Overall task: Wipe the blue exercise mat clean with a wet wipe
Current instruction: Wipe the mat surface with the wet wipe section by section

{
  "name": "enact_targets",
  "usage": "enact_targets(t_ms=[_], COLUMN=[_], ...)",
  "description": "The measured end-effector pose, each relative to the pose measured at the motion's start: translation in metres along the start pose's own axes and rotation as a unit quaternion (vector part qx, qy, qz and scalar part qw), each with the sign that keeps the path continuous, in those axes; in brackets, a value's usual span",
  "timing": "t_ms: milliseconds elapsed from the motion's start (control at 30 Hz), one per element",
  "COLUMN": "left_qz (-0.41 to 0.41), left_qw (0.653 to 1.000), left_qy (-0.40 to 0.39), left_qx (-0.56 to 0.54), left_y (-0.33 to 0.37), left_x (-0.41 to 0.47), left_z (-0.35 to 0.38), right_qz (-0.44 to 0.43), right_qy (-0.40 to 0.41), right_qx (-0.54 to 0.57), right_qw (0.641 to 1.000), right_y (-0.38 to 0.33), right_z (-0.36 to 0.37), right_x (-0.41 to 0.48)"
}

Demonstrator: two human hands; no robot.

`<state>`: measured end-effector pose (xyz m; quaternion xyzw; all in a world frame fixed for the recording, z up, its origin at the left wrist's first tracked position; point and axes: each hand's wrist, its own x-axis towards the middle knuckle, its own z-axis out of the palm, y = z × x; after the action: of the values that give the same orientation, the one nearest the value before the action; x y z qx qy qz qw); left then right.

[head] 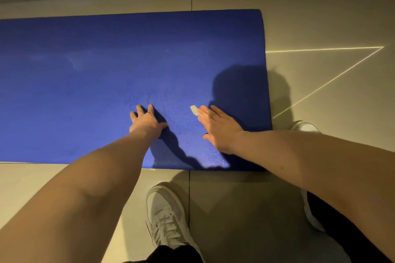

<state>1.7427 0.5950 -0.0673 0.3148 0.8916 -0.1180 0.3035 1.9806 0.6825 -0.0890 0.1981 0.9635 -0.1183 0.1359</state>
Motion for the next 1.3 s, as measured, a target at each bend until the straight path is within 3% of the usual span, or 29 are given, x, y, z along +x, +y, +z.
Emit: enact_targets(t_ms=[67, 167, 233, 300, 400, 533, 733, 900, 1167, 1300], left_qz=[0.003, 0.019, 0.06, 0.12, 0.166, 0.192, 0.244, 0.27, 0.284, 0.273], left_qw=[1.0, 1.0, 0.998, 0.992, 0.974, 0.922, 0.884, 0.886, 0.831, 0.842], left_qy=[-0.006, 0.003, 0.016, 0.037, 0.04, 0.018, 0.003, -0.004, -0.052, -0.013], left_qx=[0.009, 0.025, 0.027, 0.001, -0.147, -0.336, -0.399, -0.376, -0.476, -0.465], left_y=[0.001, 0.005, 0.01, 0.016, 0.026, 0.034, 0.029, 0.009, -0.006, -0.011], left_x=[-0.002, -0.009, -0.016, -0.024, -0.046, -0.084, -0.133, -0.17, -0.212, -0.211], left_z=[0.0, -0.002, -0.005, -0.006, -0.009, -0.029, -0.067, -0.085, -0.107, -0.112], right_qz=[0.011, 0.056, 0.122, 0.185, 0.225, 0.264, 0.243, 0.259, 0.259, 0.265], right_qy=[-0.03, -0.017, 0.004, 0.048, 0.077, 0.113, 0.154, 0.187, 0.134, 0.137], right_qx=[-0.018, 0.154, 0.318, 0.408, 0.444, 0.502, 0.463, 0.5, 0.513, 0.511], right_qw=[0.999, 0.986, 0.94, 0.893, 0.864, 0.816, 0.838, 0.805, 0.807, 0.806], right_y=[0.008, 0.006, 0.004, 0.001, -0.007, -0.024, -0.049, -0.074, -0.11, -0.115], right_z=[0.002, -0.01, -0.023, -0.035, -0.06, -0.095, -0.145, -0.181, -0.229, -0.23], right_x=[-0.006, -0.003, 0.0, 0.001, -0.004, -0.011, -0.036, -0.067, -0.09, -0.089])
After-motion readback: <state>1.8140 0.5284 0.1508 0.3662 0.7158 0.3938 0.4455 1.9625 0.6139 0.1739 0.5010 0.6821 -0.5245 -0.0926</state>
